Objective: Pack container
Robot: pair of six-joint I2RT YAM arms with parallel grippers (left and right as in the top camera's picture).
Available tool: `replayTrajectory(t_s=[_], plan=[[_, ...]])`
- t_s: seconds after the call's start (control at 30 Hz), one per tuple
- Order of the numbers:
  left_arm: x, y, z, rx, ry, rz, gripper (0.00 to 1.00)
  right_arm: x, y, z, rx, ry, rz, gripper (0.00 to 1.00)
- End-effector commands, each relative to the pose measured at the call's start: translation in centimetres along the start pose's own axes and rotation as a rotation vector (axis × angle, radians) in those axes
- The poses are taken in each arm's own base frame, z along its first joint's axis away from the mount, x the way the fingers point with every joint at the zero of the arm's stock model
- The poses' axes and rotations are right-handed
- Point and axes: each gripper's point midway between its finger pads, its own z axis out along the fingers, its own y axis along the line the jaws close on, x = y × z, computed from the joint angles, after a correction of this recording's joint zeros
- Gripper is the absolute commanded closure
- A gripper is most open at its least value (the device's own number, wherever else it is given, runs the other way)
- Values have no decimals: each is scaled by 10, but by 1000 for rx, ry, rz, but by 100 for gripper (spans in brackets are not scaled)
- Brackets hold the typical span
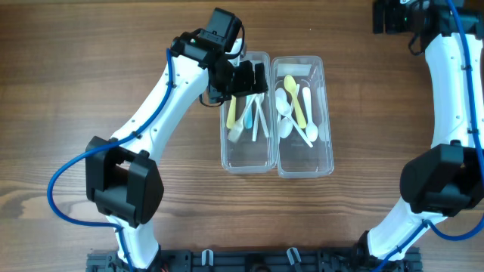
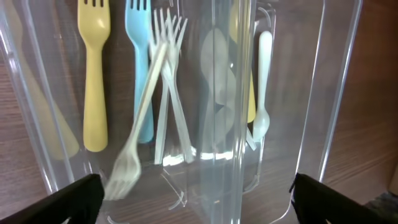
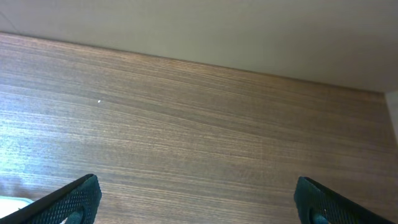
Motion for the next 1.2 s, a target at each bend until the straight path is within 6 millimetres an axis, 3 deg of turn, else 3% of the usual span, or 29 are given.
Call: replayTrajectory(t_s=[0.0, 0.23, 0.33, 0.77, 0.93, 1.03, 1.17], plan=[[-6, 13, 3, -27, -11, -28, 0, 1, 2, 1, 7, 6, -13, 0], [-41, 40, -18, -9, -110, -91, 0, 1, 2, 1, 7, 6, -13, 0], [-46, 51, -22, -14, -121, -115, 0, 1, 2, 1, 7, 6, -13, 0], [-48, 56, -23, -31, -129, -122, 0, 1, 2, 1, 7, 6, -13, 0], [-53, 80, -26, -165, -173, -135, 0, 1, 2, 1, 7, 6, -13, 0], [-46, 93, -28, -226, -155, -150, 0, 1, 2, 1, 7, 6, -13, 0], [-63, 111, -41, -266, -230, -175, 0, 1, 2, 1, 6, 6, -13, 0]])
